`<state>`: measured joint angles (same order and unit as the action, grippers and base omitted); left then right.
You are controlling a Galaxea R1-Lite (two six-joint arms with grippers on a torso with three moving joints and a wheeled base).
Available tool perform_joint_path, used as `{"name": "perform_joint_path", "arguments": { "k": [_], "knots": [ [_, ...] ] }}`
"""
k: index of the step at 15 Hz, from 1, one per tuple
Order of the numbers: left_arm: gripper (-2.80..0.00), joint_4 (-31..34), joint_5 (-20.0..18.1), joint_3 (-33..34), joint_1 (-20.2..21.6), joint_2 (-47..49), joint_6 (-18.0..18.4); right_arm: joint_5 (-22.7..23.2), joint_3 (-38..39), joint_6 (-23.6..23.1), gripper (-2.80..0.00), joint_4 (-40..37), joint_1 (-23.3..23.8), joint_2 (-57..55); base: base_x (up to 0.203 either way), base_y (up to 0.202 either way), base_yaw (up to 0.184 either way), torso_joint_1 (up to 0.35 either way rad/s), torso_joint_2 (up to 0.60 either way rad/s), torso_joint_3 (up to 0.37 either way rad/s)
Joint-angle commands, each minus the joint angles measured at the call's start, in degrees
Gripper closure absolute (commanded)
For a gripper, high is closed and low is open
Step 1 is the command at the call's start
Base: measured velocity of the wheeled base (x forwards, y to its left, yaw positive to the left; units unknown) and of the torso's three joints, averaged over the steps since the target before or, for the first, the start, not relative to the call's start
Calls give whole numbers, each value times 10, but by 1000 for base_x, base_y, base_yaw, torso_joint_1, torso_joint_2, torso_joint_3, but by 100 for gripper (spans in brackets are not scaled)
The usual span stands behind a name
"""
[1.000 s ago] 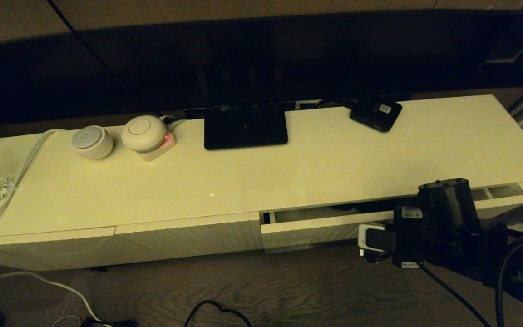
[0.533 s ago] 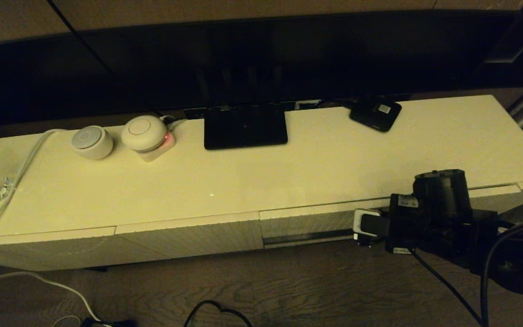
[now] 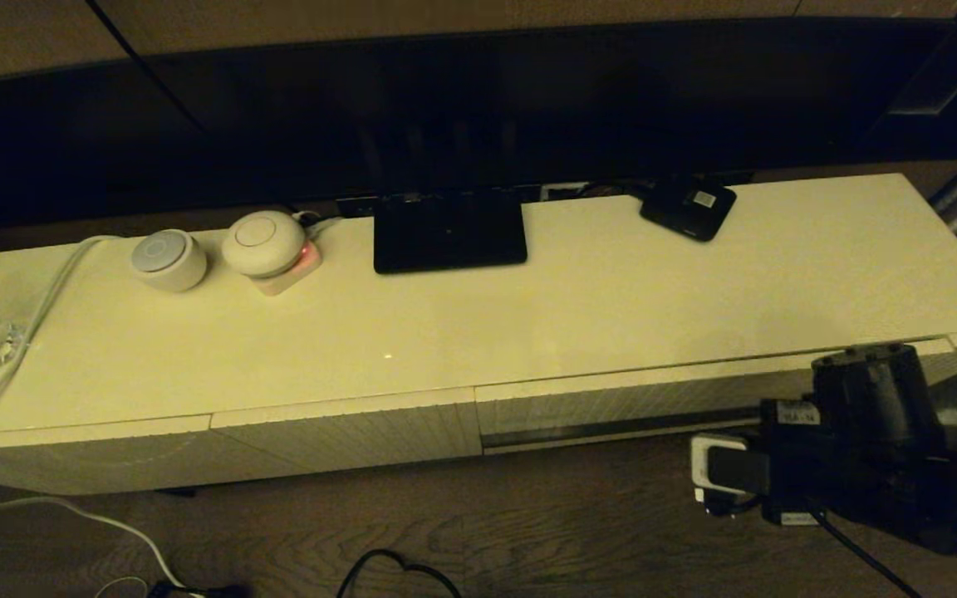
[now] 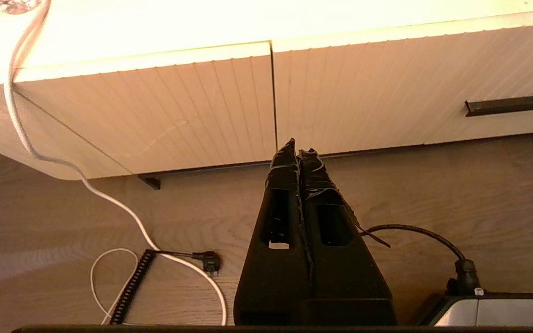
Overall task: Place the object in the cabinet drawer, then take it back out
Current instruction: Close the drawer, then open the drawer
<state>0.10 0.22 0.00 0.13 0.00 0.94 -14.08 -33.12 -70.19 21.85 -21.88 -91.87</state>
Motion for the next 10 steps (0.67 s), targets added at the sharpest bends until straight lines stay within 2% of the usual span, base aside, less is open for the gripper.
{"name": "perform_joint_path", "arguments": {
  "k": [1,8,10],
  "knots": [
    [0,0,0,2,0,0,0,1,38,-9,0,-79,-2,107,0,0,0,0,0,0],
    [0,0,0,2,0,0,0,24,115,-18,0,-294,-9,351,0,0,0,0,0,0],
    [0,1,0,2,0,0,0,30,138,-18,0,-348,-10,384,0,0,0,0,0,0]
  ]
}}
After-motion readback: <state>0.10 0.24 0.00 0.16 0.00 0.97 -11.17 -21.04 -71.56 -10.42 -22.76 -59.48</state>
